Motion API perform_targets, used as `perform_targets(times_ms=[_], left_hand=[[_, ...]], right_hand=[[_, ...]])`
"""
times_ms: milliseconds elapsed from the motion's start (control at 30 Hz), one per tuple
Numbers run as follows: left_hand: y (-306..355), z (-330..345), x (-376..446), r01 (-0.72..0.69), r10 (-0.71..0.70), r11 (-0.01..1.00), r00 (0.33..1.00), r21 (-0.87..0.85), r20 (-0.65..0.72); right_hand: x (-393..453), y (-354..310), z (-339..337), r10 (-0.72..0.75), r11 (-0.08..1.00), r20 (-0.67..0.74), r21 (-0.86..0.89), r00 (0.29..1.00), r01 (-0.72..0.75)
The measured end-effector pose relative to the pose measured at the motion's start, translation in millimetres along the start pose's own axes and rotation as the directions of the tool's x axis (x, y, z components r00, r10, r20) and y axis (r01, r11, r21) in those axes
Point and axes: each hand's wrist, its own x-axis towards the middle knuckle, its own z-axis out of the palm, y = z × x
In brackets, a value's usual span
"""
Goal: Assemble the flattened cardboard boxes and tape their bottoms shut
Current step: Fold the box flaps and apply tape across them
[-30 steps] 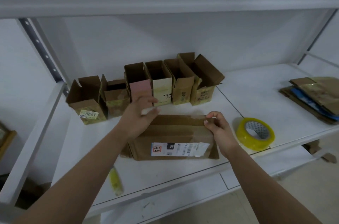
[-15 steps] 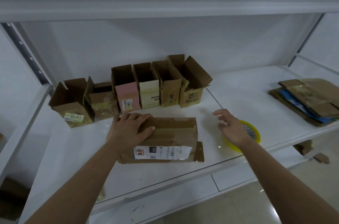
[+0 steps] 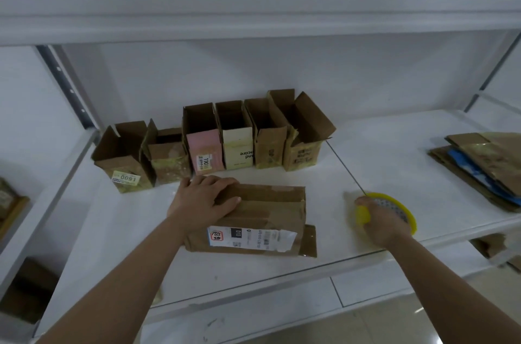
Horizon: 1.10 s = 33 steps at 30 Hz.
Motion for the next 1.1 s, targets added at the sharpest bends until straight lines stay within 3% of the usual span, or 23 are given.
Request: perform_targets(times_ms=[67,133,267,367,600,700,833,967,1100], left_hand=[[0,0,0,0.004,-0.004,1.000,1.000,0.000,0.004],[0,0,1,0.007,-0.007,1.000,1.000,-0.008,0.001],[2,-2,0,0.013,-0.014,0.999,1.000,-0.051,-0.007],[3,-3,-6,-0.007,0.002,0.993,0.999,-0.122,-0.038],[-2,0,-19,-0.192,0.089,0.892,0.962,-0.410,-0.257],[-1,0,-26,-0.214,-0.008,0.749,0.944,-0.627,-0.331],[1,-6,-30,-0.013,-0.250,0.477,0.957,-0.879,-0.150],[-9,5,-23,-0.022,-0.257,0.255,0.962,-0.967,-0.089],[-9,1,-20,-0.003,-0.271,0.177,0.961,-0.984,-0.052]], right_hand=[[9,-4,-16,0.028,0.961,-0.084,0.277,0.996,-0.003],[5,-25,-41,0.017,0.842,-0.116,0.537,0.993,0.048],[-29,-97,-97,-0.284,0.635,-0.121,0.720,0.951,0.281],[-56,-150,-115,-0.453,0.584,-0.134,0.701,0.881,0.408],[-76,-238,-80,-0.551,0.773,0.036,0.397,0.834,0.494],[-80,-253,-70,-0.561,0.796,0.054,0.310,0.826,0.520],[-86,-264,-63,-0.578,0.799,0.053,0.242,0.814,0.551],[-86,-270,-63,-0.571,0.809,0.071,0.213,0.818,0.547],[-82,-272,-60,-0.592,0.799,0.100,0.205,0.800,0.565]])
